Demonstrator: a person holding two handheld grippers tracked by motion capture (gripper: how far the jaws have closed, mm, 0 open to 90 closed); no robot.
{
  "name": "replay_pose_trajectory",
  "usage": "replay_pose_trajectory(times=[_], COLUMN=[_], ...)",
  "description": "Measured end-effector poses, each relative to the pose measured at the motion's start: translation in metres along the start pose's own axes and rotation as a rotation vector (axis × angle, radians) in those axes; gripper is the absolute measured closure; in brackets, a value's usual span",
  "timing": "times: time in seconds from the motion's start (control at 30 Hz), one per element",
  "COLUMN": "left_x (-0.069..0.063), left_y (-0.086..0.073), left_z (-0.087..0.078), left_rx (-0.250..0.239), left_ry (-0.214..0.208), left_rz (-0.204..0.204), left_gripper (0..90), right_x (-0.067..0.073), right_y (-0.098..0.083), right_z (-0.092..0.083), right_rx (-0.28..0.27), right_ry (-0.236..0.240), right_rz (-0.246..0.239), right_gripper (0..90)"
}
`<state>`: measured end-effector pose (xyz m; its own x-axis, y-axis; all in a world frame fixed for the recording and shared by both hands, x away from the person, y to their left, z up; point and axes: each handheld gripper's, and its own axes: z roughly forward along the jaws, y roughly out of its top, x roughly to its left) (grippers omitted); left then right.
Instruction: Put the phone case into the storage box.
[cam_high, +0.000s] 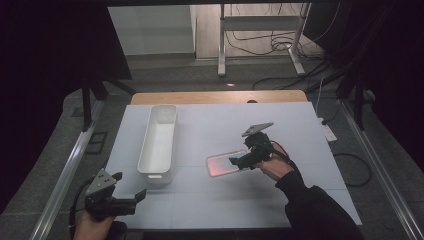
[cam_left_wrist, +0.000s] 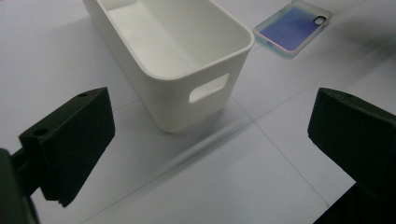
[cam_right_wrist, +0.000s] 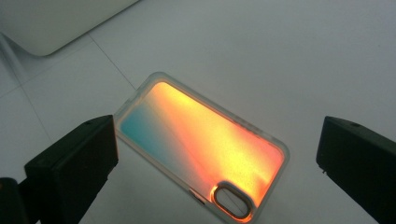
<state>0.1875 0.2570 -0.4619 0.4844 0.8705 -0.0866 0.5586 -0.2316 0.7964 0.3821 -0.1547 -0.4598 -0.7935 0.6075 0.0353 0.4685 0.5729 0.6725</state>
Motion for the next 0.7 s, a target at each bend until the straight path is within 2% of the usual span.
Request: replay_pose_trajectory(times=[0.2, 0.33, 0.53, 0.63, 0.67, 0.7], left_x=[0.000, 0.000, 0.001, 0.001, 0.001, 0.001], left_y=[0.000, 0.000, 0.000, 0.000, 0.000, 0.000], left_z=[0.000, 0.000, 0.000, 0.000, 0.000, 0.000], left_rx=[0.000, -0.001, -0.003, -0.003, -0.002, -0.002], left_ry=[0.000, -0.002, -0.004, -0.004, -0.004, -0.004], left_rz=[-0.001, -0.003, -0.007, -0.007, -0.006, -0.006], left_gripper=[1.4, 1.4, 1.4, 1.4, 1.4, 1.4], right_x=[0.003, 0.006, 0.012, 0.014, 0.014, 0.014], right_y=[0.007, 0.011, 0.019, 0.021, 0.021, 0.021], right_z=[0.010, 0.016, 0.028, 0.032, 0.035, 0.035], right_rx=[0.012, 0.028, 0.061, 0.075, 0.097, 0.097], right_ry=[0.006, 0.012, -0.007, -0.021, -0.005, -0.005], right_rz=[-0.028, -0.029, -0.031, -0.047, -0.028, -0.028], right_gripper=[0.0, 0.0, 0.0, 0.0, 0.0, 0.0])
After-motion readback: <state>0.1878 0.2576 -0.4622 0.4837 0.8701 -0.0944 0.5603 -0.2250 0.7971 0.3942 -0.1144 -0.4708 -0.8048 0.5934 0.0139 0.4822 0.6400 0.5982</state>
